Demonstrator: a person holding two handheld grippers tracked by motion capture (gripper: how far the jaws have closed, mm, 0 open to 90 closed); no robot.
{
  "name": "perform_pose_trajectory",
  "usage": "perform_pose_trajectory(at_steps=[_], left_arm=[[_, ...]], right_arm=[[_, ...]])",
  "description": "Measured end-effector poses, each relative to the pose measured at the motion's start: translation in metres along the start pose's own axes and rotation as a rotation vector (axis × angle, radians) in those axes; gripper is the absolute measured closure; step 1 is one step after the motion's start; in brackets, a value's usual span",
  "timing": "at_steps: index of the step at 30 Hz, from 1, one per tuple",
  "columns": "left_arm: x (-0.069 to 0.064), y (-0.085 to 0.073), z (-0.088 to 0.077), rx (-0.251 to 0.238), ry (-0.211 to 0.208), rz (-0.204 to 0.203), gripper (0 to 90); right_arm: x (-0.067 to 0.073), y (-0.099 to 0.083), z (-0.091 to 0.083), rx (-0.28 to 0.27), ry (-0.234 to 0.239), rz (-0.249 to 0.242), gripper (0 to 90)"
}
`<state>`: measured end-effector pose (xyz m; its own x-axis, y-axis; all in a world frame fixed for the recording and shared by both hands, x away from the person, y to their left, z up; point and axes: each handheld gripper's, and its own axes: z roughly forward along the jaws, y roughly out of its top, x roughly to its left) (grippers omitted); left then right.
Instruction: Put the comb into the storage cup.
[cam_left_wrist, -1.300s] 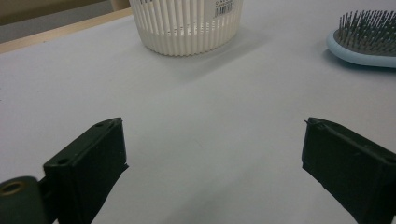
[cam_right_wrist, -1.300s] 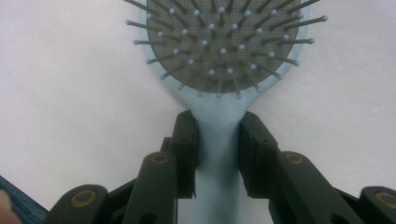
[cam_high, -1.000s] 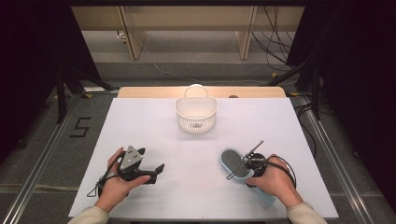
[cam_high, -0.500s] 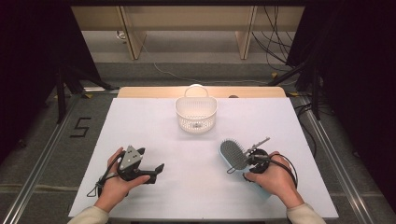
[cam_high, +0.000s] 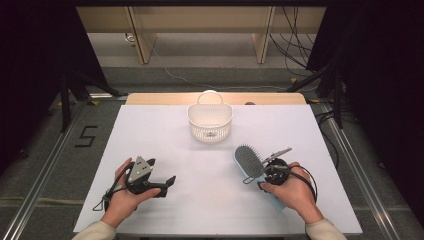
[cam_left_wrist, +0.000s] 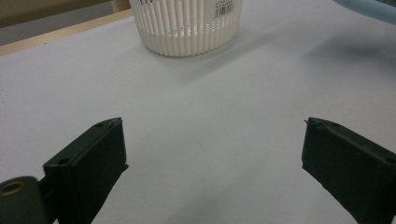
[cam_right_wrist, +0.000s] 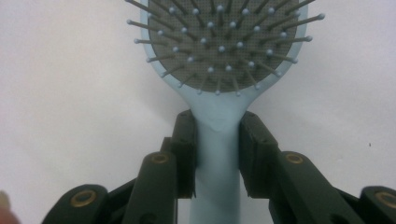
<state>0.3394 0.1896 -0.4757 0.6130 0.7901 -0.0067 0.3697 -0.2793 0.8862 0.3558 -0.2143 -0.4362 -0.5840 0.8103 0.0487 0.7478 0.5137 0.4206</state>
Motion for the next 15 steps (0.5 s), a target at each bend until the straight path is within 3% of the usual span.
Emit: perform_pose_trajectory(at_steps=[15], left_arm=[[0.0,0.0,0.0,-0.004,0.005,0.001,6.0]], right_arm=[[-0.005,0.002,-0.014,-0.154,-0.014,0.023,70.7]])
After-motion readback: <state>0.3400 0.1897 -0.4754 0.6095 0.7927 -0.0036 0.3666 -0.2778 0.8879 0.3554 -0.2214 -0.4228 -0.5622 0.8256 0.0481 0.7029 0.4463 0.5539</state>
